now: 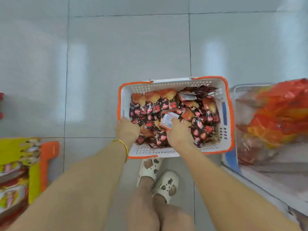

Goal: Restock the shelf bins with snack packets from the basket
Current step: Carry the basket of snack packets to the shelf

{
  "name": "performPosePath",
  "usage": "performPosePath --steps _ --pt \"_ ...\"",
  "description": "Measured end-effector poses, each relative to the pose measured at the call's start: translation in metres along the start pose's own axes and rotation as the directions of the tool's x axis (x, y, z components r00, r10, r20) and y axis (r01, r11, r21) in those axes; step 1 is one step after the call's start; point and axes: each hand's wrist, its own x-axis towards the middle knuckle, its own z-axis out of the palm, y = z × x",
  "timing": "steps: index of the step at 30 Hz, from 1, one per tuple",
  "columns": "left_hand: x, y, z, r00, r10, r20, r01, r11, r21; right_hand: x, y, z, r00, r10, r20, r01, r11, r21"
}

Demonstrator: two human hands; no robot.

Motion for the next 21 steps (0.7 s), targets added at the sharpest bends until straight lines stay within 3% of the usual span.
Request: performPosePath --steps 3,8,10,12,15,18,21 --pt "0.047 -0.016 0.01 0.993 -0.112 -0.03 0.111 0.994 -0.016 0.033 -0.007 0.027 1.0 -0.004 0.027 0.004 1.0 -0.022" --pt "0.087 -0.033 0.029 0.973 -0.224 0.056 0.231 0.948 -0.218 0.06 -0.004 0.049 0.996 0.042 0.077 -0.041 0.999 -0.011" --pt "0.083 -0.032 0.027 0.97 -0.235 -0.054 0.217 0.949 -0.228 0.061 0.002 0.05 0.996 0.056 0.068 -0.057 0.998 0.013" --pt "0.062 -0.026 0.021 0.945 -0.2 -0.26 0.152 0.969 -0.193 0.058 0.006 0.047 0.996 0.061 0.06 -0.063 0.998 0.032" --pt "0.013 0.005 0.013 0.898 -0.063 -0.435 -0.068 0.958 -0.28 0.052 0.014 0.033 0.996 0.074 0.045 -0.077 0.995 0.07" --pt "-0.024 0.054 0.027 0.955 0.039 -0.294 -0.179 0.867 -0.465 0.046 0.022 0.011 0.995 0.097 -0.012 -0.096 0.99 0.107" --pt "-0.043 0.099 0.054 0.988 0.12 -0.093 -0.151 0.782 -0.604 0.051 0.047 -0.016 0.974 0.193 -0.122 -0.171 0.971 0.169"
